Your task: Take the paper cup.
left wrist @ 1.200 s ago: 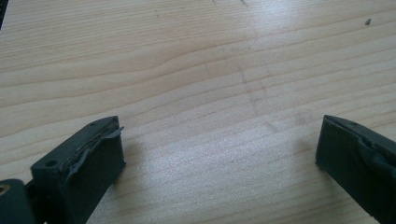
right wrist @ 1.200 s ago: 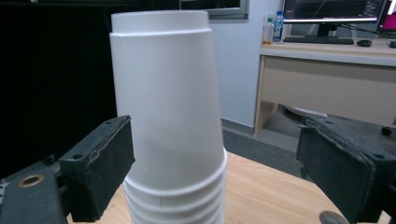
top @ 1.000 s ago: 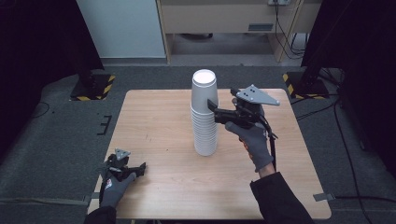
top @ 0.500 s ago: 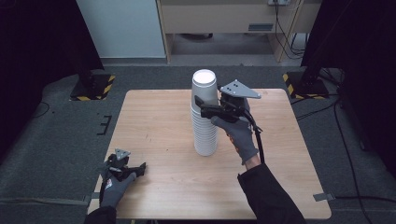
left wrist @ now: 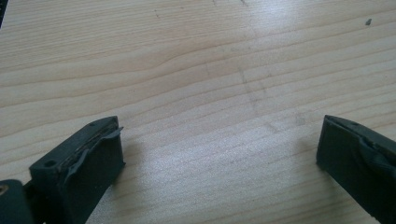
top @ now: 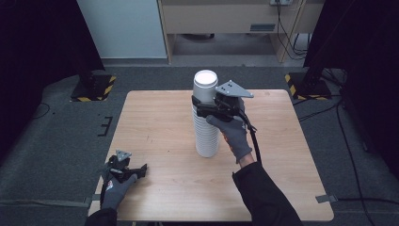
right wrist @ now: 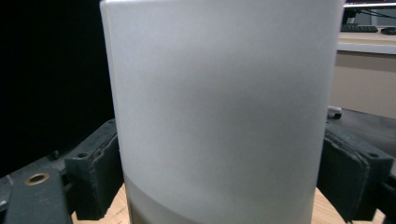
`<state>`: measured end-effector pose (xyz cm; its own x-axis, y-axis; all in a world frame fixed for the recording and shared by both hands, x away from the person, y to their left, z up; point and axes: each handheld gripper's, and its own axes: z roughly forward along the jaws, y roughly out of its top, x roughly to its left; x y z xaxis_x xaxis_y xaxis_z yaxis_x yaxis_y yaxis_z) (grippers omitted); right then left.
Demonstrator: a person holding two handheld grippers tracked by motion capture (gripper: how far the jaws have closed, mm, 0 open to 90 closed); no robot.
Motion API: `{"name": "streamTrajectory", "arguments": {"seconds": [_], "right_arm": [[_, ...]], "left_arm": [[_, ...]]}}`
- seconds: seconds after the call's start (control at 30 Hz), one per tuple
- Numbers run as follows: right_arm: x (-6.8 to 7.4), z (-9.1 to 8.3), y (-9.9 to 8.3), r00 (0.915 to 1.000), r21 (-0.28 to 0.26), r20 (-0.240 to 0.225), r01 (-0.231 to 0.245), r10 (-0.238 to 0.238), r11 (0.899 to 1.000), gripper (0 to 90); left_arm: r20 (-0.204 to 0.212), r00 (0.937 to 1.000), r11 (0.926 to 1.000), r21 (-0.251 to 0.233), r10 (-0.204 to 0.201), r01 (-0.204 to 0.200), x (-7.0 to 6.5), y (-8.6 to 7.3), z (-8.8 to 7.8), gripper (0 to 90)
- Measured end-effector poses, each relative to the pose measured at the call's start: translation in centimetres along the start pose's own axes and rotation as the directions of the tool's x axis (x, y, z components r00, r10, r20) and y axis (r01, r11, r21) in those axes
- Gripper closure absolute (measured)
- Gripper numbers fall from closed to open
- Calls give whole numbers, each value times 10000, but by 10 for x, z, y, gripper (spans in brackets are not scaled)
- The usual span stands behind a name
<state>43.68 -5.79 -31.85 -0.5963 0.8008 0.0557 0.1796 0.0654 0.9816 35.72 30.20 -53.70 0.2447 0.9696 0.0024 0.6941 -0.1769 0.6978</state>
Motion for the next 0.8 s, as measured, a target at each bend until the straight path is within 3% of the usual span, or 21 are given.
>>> {"name": "streamTrajectory", "arguments": {"seconds": [0.2,0.3,0.63,0.8], "right_arm": [[0,-1,4,9999,109,-29,146,-146,9998,154],[-1,-3,10,9998,-320,-157,-138,133,9994,156],[-2,-7,25,9999,-701,-93,-81,75,9975,159],[-5,-11,34,9995,-999,-204,-279,260,9946,159]], "left_arm": [[-1,10000,10000,-1,-2,2,0,0,0,0],[2,10000,10000,-1,-4,4,0,0,0,0],[3,10000,10000,5,-6,6,0,0,0,0],[0,10000,10000,1,-7,7,0,0,0,0]]}}
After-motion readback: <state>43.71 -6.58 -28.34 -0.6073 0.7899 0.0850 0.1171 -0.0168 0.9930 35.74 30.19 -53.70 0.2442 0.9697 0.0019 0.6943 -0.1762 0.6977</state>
